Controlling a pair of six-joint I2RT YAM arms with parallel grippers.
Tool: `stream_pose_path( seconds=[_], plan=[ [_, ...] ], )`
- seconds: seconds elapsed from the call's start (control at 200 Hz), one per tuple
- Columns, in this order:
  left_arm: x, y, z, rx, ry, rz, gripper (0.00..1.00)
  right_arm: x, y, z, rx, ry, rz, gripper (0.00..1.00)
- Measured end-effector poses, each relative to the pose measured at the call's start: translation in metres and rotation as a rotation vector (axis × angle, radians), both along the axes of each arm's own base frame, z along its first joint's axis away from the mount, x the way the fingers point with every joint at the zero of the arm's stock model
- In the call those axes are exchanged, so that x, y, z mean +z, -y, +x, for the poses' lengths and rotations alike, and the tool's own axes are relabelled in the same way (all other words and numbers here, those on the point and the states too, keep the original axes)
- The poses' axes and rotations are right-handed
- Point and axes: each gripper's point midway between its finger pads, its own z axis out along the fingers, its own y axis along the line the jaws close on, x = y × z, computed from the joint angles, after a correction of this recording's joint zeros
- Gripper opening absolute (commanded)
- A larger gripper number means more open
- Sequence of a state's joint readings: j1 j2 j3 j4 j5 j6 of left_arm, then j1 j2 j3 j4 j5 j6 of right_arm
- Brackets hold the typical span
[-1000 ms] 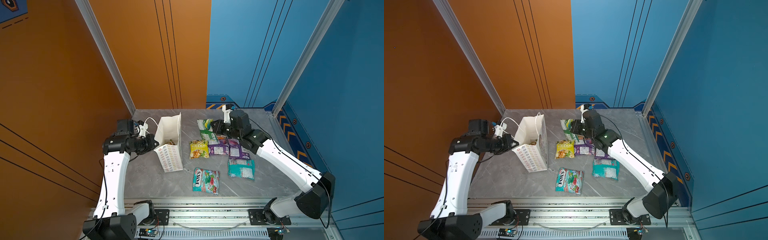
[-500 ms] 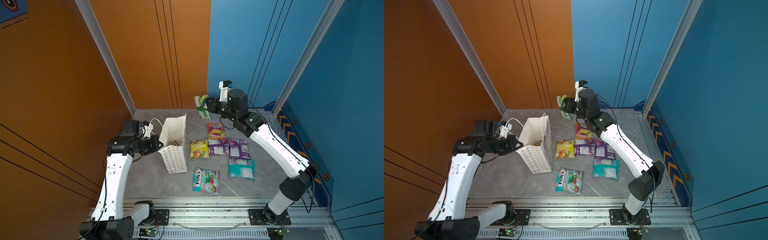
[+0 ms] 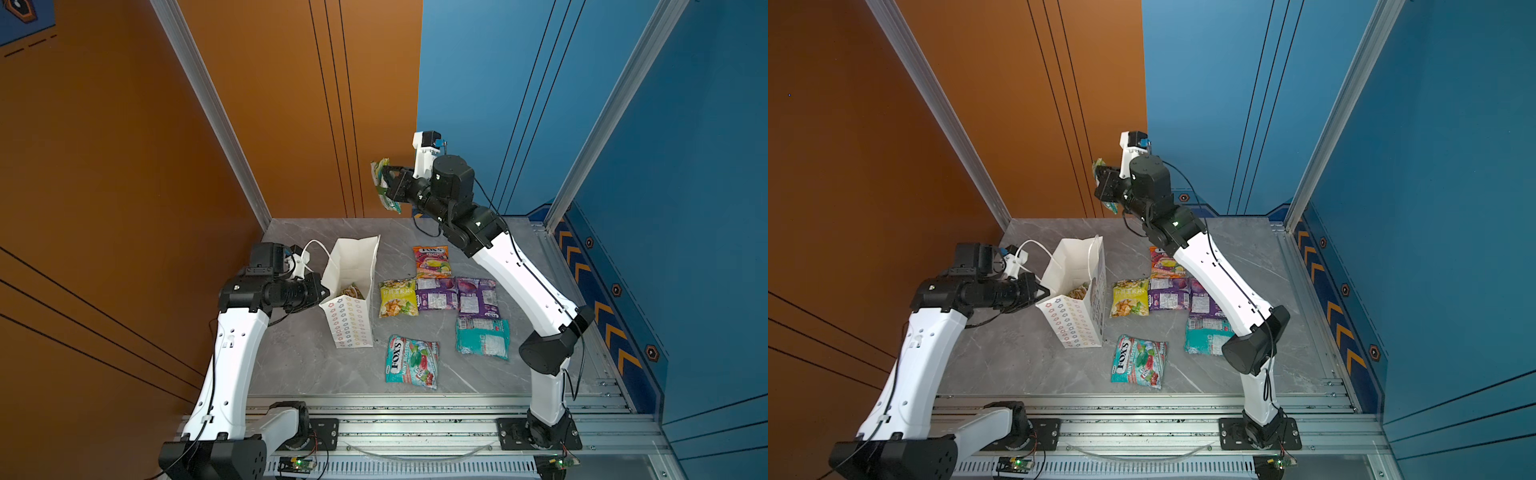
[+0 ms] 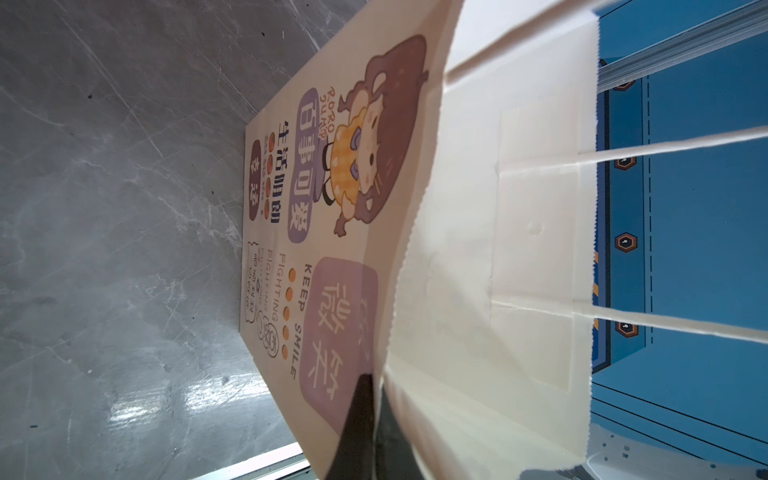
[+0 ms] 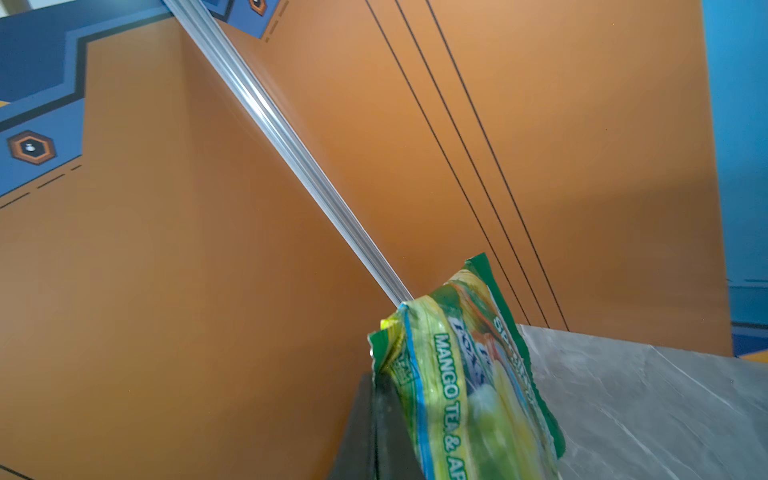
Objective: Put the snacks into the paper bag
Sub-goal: 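Lift the mango tea packet with the right gripper and carry it toward the bag, then lower the mango tea packet into the bag held by the left gripper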
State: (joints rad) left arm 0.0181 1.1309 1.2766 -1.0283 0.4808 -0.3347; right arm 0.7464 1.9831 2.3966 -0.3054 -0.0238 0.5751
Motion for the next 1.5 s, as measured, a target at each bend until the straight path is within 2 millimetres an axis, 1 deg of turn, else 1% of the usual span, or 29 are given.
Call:
stream_pose_path(
  seconds=[0.09, 0.17, 0.27, 0.38, 0.541, 0.591, 0.686, 0.776, 0.841, 0.906, 0.986, 1.196, 1.276, 1.451, 1.496],
  plan=[
    [0.000, 0.000, 0.001, 0.002, 0.005, 0.005, 0.05, 0.005, -0.014, -0.008, 0.026, 0.015, 0.010, 0.00],
    [0.000, 0.001, 0.001, 0.000, 0.006, 0.008, 0.05, 0.005, -0.024, -0.015, 0.046, 0.017, 0.012, 0.00],
    [-0.001, 0.000, 0.002, 0.003, 0.005, 0.015, 0.05, 0.001, -0.036, -0.023, 0.072, 0.013, 0.006, 0.00],
    [-0.001, -0.001, 0.002, 0.008, 0.005, 0.022, 0.05, -0.005, -0.045, -0.030, 0.090, 0.005, -0.014, 0.00],
    [-0.003, -0.001, 0.003, 0.011, 0.007, 0.033, 0.05, -0.012, -0.052, -0.036, 0.105, -0.004, -0.034, 0.00],
    [-0.004, -0.002, 0.004, 0.014, 0.007, 0.033, 0.04, -0.019, -0.053, -0.038, 0.110, -0.014, -0.046, 0.00],
    [-0.004, -0.002, 0.005, 0.018, 0.014, 0.031, 0.04, -0.038, -0.056, -0.042, 0.119, -0.048, -0.082, 0.00],
    [-0.003, -0.001, 0.006, 0.021, 0.014, 0.030, 0.05, -0.052, -0.056, -0.048, 0.126, -0.073, -0.107, 0.00],
    [-0.003, 0.000, 0.006, 0.022, 0.015, 0.031, 0.04, -0.057, -0.055, -0.052, 0.130, -0.081, -0.116, 0.00],
    [-0.003, 0.000, 0.006, 0.022, 0.016, 0.031, 0.05, -0.057, -0.054, -0.055, 0.133, -0.082, -0.118, 0.00],
    [-0.003, 0.002, 0.006, 0.016, 0.017, 0.032, 0.05, -0.052, -0.052, -0.059, 0.137, -0.075, -0.109, 0.00],
    [-0.003, 0.006, 0.006, 0.003, 0.021, 0.034, 0.05, -0.040, -0.052, -0.062, 0.140, -0.054, -0.083, 0.00],
    [-0.003, 0.006, 0.006, 0.003, 0.023, 0.035, 0.05, -0.028, -0.052, -0.064, 0.143, -0.035, -0.064, 0.00],
    [-0.003, 0.006, 0.006, 0.005, 0.024, 0.039, 0.05, 0.008, -0.056, -0.074, 0.156, 0.025, 0.002, 0.00],
    [-0.003, 0.006, 0.006, 0.005, 0.024, 0.039, 0.05, 0.013, -0.057, -0.074, 0.152, 0.034, 0.012, 0.00]
  ],
)
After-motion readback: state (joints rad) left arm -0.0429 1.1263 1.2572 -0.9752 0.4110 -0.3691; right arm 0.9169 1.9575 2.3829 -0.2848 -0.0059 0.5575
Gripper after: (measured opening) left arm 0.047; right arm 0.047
